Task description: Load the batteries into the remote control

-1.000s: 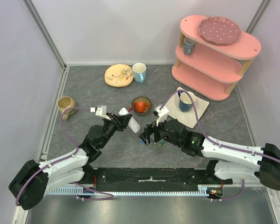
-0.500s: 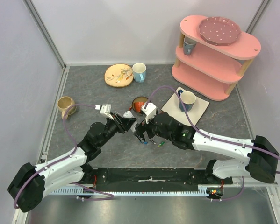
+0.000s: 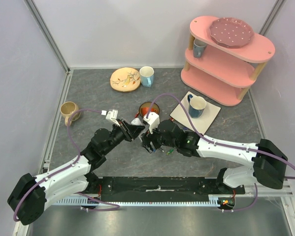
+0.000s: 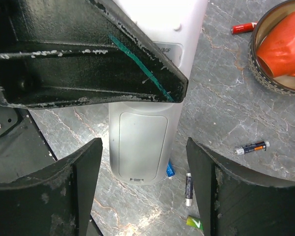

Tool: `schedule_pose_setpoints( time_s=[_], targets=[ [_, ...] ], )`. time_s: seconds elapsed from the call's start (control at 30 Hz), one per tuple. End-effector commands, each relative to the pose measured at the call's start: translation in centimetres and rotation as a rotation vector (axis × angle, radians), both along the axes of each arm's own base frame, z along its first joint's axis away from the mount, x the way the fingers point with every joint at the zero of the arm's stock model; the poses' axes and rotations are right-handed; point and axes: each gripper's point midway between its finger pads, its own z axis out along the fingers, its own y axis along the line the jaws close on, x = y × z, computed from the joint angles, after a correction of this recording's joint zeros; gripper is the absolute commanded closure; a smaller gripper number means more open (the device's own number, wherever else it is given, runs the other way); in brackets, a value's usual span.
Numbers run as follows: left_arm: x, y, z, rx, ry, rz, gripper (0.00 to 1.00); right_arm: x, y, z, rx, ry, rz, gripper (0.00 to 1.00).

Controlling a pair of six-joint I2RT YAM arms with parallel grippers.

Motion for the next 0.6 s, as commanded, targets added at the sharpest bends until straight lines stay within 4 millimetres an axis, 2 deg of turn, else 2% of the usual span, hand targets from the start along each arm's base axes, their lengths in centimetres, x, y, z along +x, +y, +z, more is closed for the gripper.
schedule_pose_setpoints(
  time_s=[0.0,0.13,0.27,0.37,0.47,0.5,0.57],
  targets=[
    [-0.2,-0.8,3.7,-0.092,-0.038,-0.03,0.98,0.3,1.1,1.7,0.041,-0.037,0.026,0.26],
    [-0.3,-0.9,3.8,-0.105,-0.03,-0.038,0.98,0.3,0.8,1.6,0.038,-0.048,0.027,0.36],
    [-0.5,-1.1,3.7,-0.109,-0.013,-0.051,0.96,0.1,0.4,1.3,0.025,-0.057,0.037,0.54],
    [-0.7,-1.3,3.6,-0.103,0.001,-0.066,0.87,-0.1,0.1,1.2,0.014,-0.069,0.05,0.62],
    [-0.9,-1.5,3.8,-0.101,0.0,-0.086,0.75,-0.2,-0.3,1.5,0.002,-0.09,0.063,0.65],
    [-1.0,-1.6,3.8,-0.096,-0.002,-0.092,0.69,-0.2,-0.4,1.6,-0.001,-0.097,0.066,0.65],
    [-1.1,-1.7,3.9,-0.094,-0.004,-0.101,0.63,-0.1,-0.5,1.9,-0.007,-0.116,0.075,0.66]
  ],
)
